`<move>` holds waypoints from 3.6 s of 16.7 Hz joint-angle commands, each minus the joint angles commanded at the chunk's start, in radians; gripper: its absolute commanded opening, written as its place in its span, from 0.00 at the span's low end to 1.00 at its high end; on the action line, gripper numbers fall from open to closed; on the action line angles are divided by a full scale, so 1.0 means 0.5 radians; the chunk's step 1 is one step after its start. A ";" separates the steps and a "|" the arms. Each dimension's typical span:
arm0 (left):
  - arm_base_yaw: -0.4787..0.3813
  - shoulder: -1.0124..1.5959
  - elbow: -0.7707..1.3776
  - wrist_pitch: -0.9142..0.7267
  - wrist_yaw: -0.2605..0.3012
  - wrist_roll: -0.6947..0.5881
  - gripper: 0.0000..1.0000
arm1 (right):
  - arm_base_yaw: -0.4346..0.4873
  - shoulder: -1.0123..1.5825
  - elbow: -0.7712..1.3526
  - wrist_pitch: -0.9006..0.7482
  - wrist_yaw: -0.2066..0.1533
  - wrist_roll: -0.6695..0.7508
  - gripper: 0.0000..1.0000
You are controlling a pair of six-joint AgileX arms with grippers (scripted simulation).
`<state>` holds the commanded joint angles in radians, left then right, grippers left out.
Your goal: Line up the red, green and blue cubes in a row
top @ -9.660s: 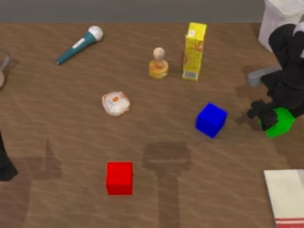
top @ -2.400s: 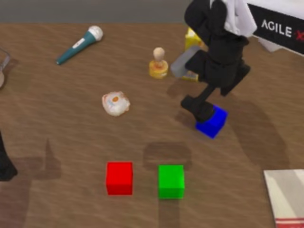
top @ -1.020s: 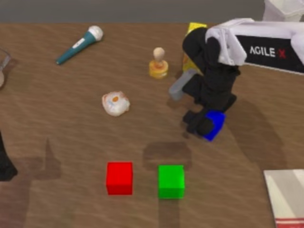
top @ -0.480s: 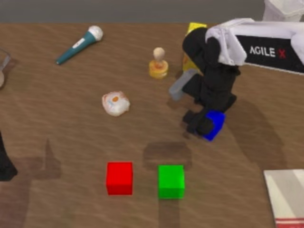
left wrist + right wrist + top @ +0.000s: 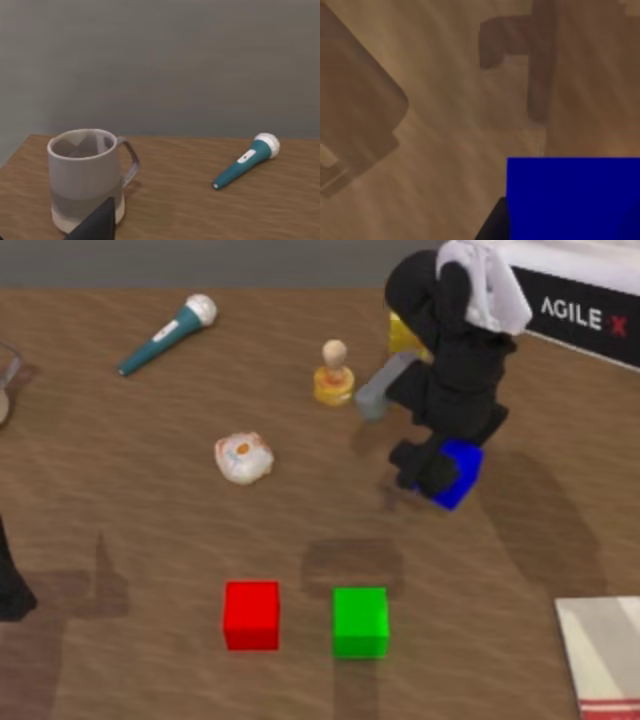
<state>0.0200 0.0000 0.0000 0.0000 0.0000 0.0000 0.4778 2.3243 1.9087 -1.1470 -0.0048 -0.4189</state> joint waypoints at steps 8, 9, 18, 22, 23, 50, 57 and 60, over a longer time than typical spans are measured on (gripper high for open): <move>0.000 0.000 0.000 0.000 0.000 0.000 1.00 | 0.003 -0.065 0.032 -0.069 -0.001 -0.022 0.00; 0.000 0.000 0.000 0.000 0.000 0.000 1.00 | 0.023 -0.109 -0.014 -0.054 -0.002 -0.062 0.00; 0.000 0.000 0.000 0.000 0.000 0.000 1.00 | 0.365 -0.823 -1.016 0.168 -0.018 -0.776 0.00; 0.000 0.000 0.000 0.000 0.000 0.000 1.00 | 0.431 -0.959 -1.157 0.214 -0.020 -0.910 0.00; 0.000 0.000 0.000 0.000 0.000 0.000 1.00 | 0.431 -0.959 -1.157 0.214 -0.020 -0.910 0.00; 0.000 0.000 0.000 0.000 0.000 0.000 1.00 | 0.430 -0.755 -1.483 0.744 -0.019 -0.909 0.90; 0.000 0.000 0.000 0.000 0.000 0.000 1.00 | 0.430 -0.755 -1.483 0.744 -0.019 -0.909 1.00; 0.000 0.000 0.000 0.000 0.000 0.000 1.00 | 0.428 -0.756 -1.482 0.743 -0.019 -0.909 1.00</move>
<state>0.0200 0.0000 0.0000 0.0000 0.0000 0.0000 0.6918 1.9461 1.1676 -0.7752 -0.0142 -0.8732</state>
